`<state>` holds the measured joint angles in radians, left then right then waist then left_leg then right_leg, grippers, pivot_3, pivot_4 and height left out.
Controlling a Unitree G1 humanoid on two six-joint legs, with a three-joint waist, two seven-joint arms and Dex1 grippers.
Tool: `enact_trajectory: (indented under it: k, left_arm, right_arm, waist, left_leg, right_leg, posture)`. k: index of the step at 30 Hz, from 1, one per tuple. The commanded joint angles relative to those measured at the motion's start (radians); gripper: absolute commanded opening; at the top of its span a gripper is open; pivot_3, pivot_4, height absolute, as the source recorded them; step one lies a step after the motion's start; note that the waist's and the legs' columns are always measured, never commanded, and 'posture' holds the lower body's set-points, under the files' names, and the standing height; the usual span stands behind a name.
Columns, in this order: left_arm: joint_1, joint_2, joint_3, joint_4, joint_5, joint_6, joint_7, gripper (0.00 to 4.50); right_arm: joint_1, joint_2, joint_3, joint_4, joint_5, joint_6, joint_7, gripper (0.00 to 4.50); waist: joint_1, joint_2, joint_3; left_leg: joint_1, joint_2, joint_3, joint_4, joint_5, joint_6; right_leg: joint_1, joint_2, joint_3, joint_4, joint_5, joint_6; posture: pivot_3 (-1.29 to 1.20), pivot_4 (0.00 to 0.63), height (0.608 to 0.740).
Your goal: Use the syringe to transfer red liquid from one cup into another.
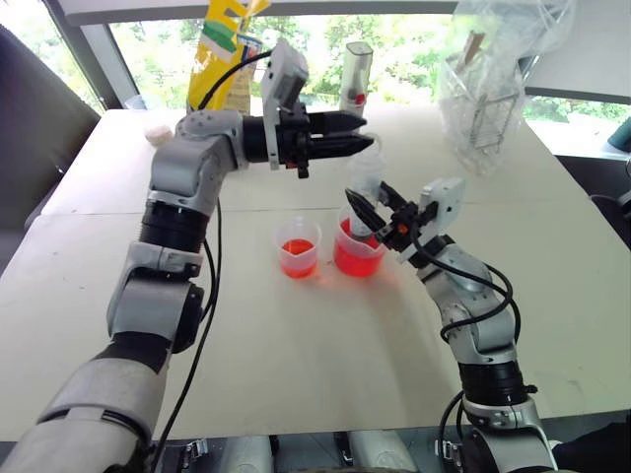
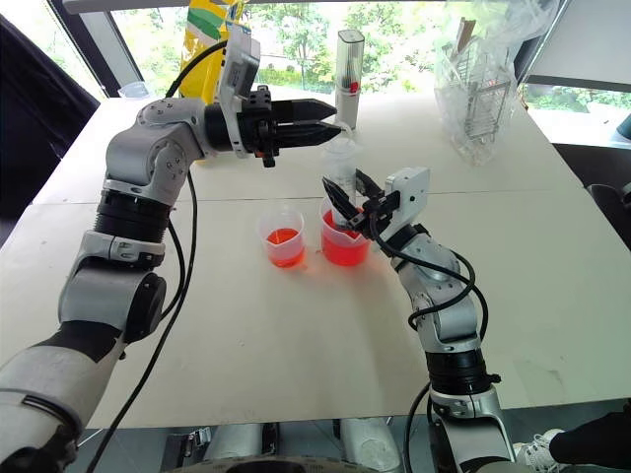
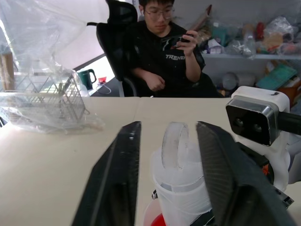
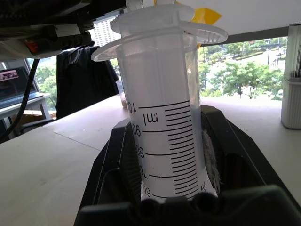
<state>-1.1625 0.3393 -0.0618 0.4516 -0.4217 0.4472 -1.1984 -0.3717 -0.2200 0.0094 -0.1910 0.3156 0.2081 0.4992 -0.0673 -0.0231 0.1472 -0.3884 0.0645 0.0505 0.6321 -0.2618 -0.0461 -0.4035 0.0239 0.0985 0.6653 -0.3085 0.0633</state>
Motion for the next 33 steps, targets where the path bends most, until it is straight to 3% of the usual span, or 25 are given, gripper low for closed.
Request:
enact_trajectory:
  k: [1,13,16,21,31,33]
  left_arm:
    - [-0.001,-0.001,-0.003,-0.034,-0.002,0.005,-0.015,0.06]
    - [-0.008,-0.003,0.018,-0.049,-0.013,0.028,-0.003,0.06]
    - [-0.008,-0.006,0.026,-0.039,-0.013,0.027,0.012,0.91]
    - [-0.019,-0.014,0.029,-0.024,-0.005,0.003,0.031,3.15]
    - [-0.019,-0.026,0.016,0.022,-0.006,0.01,0.012,3.15]
    - [-0.018,-0.028,0.016,0.032,-0.002,0.004,0.012,2.62]
  right_arm:
    - [-0.014,-0.01,0.0,-0.028,-0.005,-0.02,0.004,1.39]
    - [-0.015,-0.011,0.002,-0.027,-0.004,-0.014,0.013,1.39]
    - [-0.016,-0.012,0.003,-0.027,-0.004,-0.012,0.015,1.39]
    - [-0.017,-0.014,0.002,-0.032,-0.003,-0.008,0.017,1.39]
    - [-0.023,-0.016,0.002,-0.032,-0.006,-0.004,0.017,1.39]
    - [-0.025,-0.016,0.002,-0.032,-0.006,-0.004,0.016,1.39]
  waist:
    - [0.0,0.0,0.0]
    - [0.0,0.0,0.0]
    - [0.0,0.0,0.0]
    - [0.0,0.0,0.0]
    - [0.0,0.0,0.0]
    - [0.0,0.0,0.0]
  left_leg:
    - [0.0,0.0,0.0,0.0,0.0,0.0]
    - [0.0,0.0,0.0,0.0,0.0,0.0]
    - [0.0,0.0,-0.001,0.0,0.0,0.0]
    - [0.0,0.0,-0.001,0.0,0.0,0.0]
    - [0.0,0.0,-0.001,0.0,0.0,0.0]
    - [0.0,0.0,-0.001,0.0,0.0,0.0]
  right_leg:
    - [0.0,0.0,0.0,0.0,0.0,0.0]
    - [0.0,0.0,0.0,0.0,0.0,0.0]
    - [0.0,0.0,0.0,0.0,0.0,0.0]
    - [0.0,0.0,0.0,0.0,0.0,0.0]
    - [0.0,0.0,0.0,0.0,0.0,0.0]
    - [0.0,0.0,0.0,0.0,0.0,0.0]
  posture:
    - [0.0,0.15,0.74]
    - [0.0,0.15,0.74]
    - [0.0,0.15,0.74]
    - [0.0,0.15,0.74]
    - [0.0,0.15,0.74]
    - [0.0,0.15,0.74]
